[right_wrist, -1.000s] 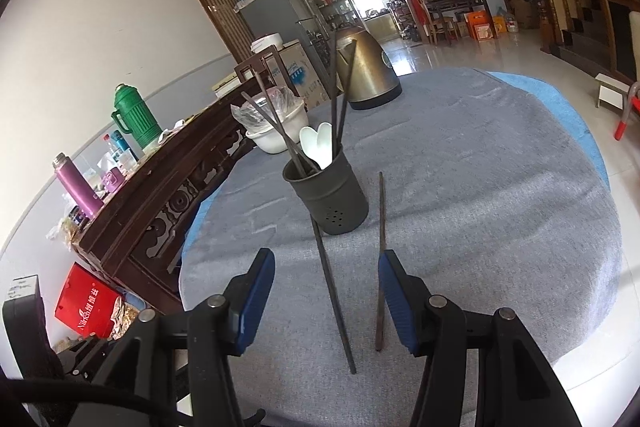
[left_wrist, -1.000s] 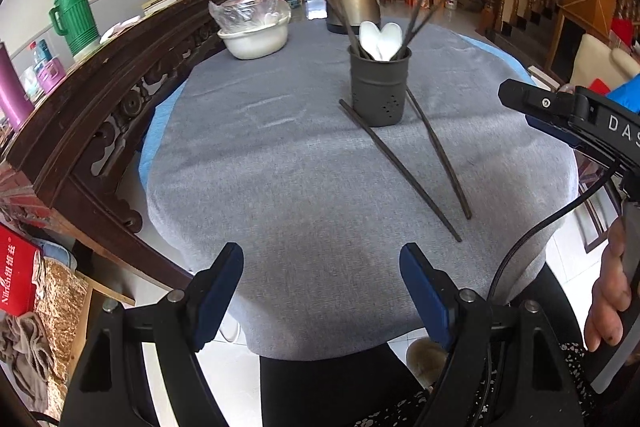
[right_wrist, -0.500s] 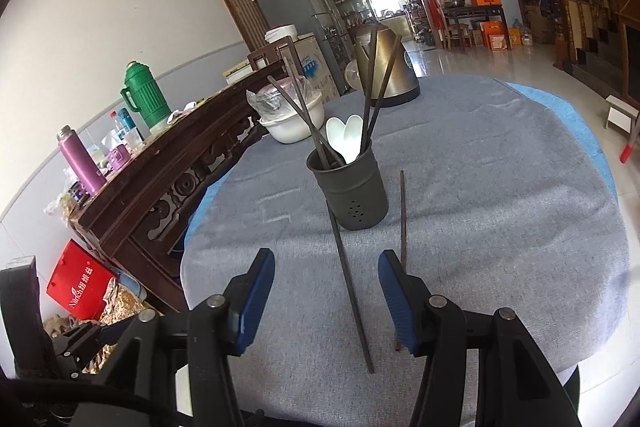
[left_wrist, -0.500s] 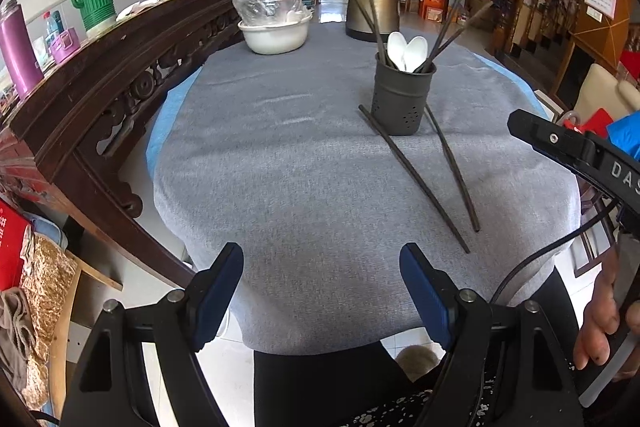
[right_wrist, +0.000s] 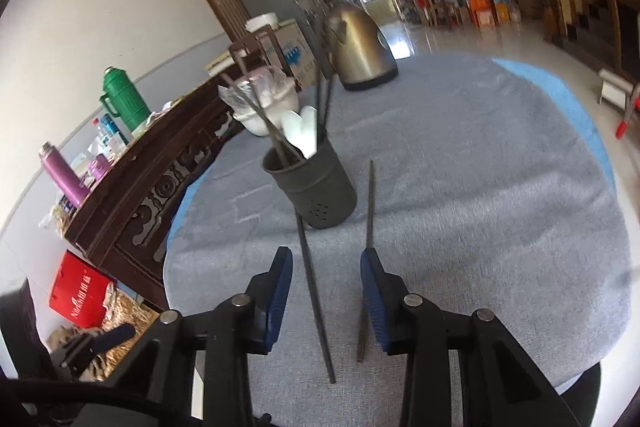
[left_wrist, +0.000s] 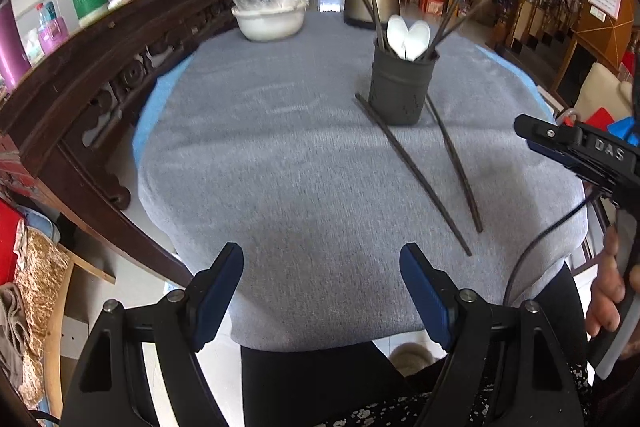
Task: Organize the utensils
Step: 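Lower the open right tool around one dark chopstick on the table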
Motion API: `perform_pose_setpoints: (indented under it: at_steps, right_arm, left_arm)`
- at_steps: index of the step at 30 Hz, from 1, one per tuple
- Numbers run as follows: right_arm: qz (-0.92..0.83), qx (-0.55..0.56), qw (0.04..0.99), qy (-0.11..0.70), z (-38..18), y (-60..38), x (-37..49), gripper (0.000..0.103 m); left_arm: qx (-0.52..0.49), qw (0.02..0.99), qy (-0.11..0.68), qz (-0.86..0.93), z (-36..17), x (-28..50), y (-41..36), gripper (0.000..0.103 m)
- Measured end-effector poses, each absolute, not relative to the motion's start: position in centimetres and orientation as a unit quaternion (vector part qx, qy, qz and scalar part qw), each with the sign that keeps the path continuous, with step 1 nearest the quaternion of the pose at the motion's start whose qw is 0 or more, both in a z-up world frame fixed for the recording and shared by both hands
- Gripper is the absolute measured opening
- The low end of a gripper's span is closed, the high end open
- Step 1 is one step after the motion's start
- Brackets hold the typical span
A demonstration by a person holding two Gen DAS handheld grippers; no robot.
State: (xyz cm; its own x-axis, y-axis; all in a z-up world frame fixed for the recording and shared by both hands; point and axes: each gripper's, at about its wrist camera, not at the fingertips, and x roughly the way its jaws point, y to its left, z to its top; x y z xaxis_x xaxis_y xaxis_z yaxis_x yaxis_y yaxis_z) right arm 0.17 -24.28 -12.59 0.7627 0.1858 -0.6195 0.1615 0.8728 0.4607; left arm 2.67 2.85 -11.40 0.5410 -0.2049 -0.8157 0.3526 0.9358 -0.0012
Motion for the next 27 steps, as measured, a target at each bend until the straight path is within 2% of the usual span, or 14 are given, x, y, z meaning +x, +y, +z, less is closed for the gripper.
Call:
perform_pose_setpoints:
  at_steps: [11,13,17,23,26,27]
  right_arm:
    - [0.01,0.294,0.842,0.453,-20.1,-24.1,4.0,0.027]
    - [0.007,0.289,0.84,0.46,-20.8,-23.7,4.3,0.025]
    - [-0.007,0.261,0.847,0.463,-21.2,-23.3,4.6,0.009]
    - [-0.006,0.257,0.85,0.459,-21.7,-24.2,3.1,0.007]
    - [-0.002,0.271,0.845,0.46,-21.6,-25.1,2.1,0.007]
    - [0.0,0.278,0.843,0.461,-21.7,-25.4,1.7,0.007]
  left_arm:
    - [0.08,0.854,0.491,-0.15,-13.4,3.5,2.4,0.081]
    - [0.078,0.85,0.497,-0.153,-13.6,4.0,2.2,0.081]
    - [0.072,0.844,0.508,-0.155,-13.5,5.9,1.3,0.081]
    - [0.077,0.832,0.518,-0.182,-13.4,9.0,-2.1,0.08]
    - [0.072,0.822,0.53,-0.196,-14.2,10.1,-4.4,0.072]
    - [0.072,0.819,0.534,-0.196,-14.6,10.4,-5.0,0.065]
